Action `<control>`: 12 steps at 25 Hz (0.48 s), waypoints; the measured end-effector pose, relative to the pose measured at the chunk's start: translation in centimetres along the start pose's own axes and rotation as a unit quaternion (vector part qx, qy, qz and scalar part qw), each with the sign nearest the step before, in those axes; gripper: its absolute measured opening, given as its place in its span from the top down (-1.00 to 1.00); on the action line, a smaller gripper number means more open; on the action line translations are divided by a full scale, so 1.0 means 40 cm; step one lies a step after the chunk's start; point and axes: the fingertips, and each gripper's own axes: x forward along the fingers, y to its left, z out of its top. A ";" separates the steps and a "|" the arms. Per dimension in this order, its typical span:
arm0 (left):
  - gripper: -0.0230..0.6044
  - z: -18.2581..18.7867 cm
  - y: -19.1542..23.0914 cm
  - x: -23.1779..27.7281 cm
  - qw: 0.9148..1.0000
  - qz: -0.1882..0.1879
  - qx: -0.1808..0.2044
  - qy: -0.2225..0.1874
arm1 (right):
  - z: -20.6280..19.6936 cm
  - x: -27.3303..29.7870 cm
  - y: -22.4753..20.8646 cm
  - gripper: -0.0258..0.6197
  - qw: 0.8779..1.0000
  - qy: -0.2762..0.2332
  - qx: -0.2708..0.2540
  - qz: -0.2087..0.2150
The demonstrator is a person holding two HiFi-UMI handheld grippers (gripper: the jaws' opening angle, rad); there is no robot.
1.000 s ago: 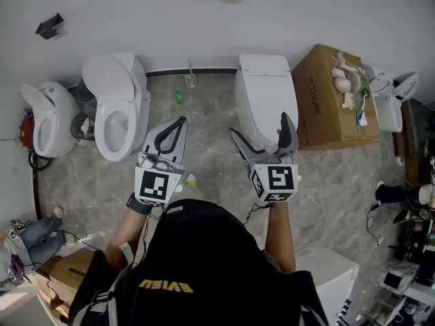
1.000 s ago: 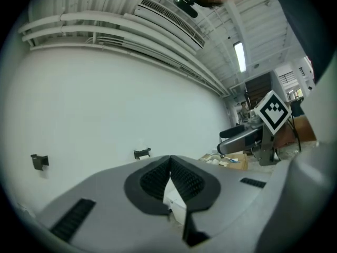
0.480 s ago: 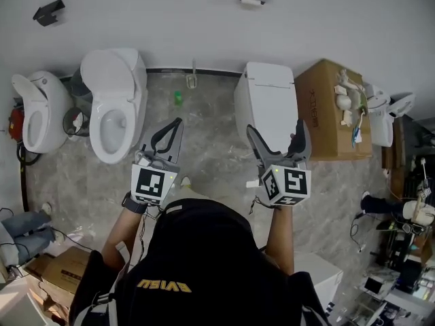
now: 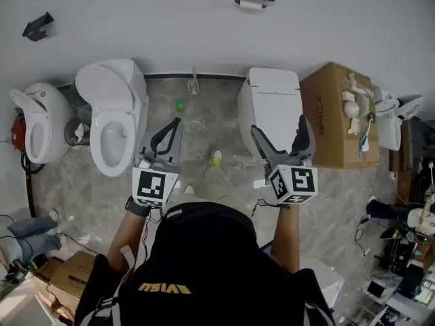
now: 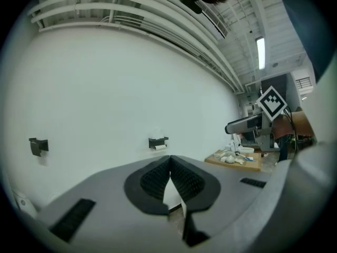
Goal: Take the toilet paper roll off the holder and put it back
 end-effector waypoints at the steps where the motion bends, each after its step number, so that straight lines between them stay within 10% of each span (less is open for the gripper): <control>1: 0.89 0.005 0.003 0.034 1.000 0.003 0.004 0.000 | -0.001 0.028 -0.025 -0.88 1.000 -0.001 0.000 0.001; 12: 0.89 0.117 0.027 0.423 0.999 0.034 0.013 0.002 | 0.055 0.317 -0.302 -0.88 0.999 -0.021 0.002 0.026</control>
